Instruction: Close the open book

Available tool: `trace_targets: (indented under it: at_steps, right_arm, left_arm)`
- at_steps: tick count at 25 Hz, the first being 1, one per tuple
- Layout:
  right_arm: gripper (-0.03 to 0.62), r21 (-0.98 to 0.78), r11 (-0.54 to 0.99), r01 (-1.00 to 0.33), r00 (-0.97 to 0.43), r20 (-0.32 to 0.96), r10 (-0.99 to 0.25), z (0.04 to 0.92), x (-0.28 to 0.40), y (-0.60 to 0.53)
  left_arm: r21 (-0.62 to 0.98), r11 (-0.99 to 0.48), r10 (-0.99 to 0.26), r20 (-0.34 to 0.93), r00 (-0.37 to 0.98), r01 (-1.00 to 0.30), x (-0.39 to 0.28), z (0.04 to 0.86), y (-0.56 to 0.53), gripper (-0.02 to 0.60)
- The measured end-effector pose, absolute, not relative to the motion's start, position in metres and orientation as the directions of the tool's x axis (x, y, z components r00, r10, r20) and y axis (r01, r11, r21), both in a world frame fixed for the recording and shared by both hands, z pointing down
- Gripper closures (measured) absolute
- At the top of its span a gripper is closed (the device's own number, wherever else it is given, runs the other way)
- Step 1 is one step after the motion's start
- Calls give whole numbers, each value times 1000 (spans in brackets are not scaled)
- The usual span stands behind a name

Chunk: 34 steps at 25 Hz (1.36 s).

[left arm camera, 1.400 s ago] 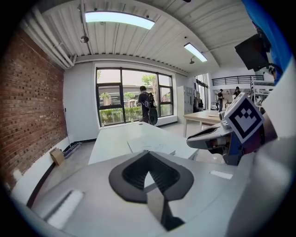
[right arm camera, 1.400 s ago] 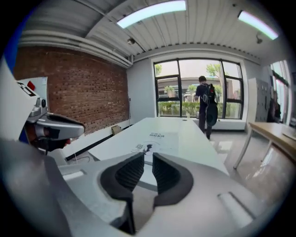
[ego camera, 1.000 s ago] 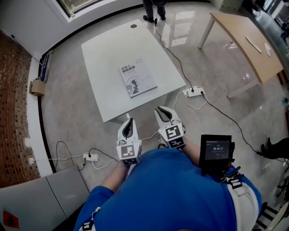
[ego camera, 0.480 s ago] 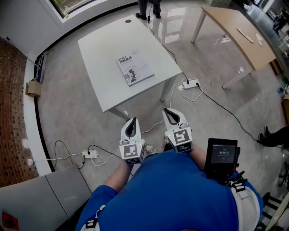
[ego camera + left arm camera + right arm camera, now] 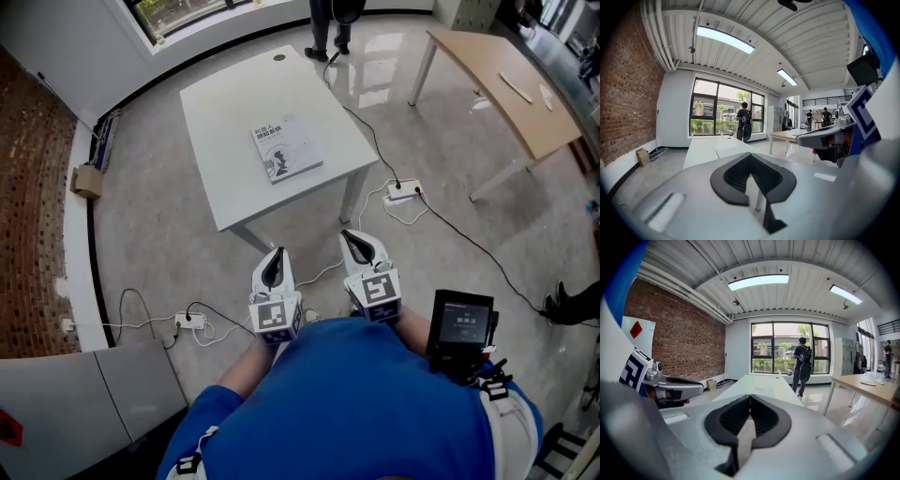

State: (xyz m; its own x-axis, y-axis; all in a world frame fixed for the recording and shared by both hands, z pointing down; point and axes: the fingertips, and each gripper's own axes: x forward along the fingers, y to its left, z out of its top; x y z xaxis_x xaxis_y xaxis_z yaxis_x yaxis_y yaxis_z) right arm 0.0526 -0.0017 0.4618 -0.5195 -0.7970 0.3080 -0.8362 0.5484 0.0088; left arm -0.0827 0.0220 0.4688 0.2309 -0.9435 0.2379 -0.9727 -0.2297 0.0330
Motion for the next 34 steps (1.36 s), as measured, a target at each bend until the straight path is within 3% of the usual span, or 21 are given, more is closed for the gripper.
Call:
trace_targets:
  at_steps: [34]
  right_arm:
    - [591,14,602,-798,-572,295,-765,468,67,11]
  left_arm:
    - [24,-213,-949,233,212,-977,-56,479,36,577]
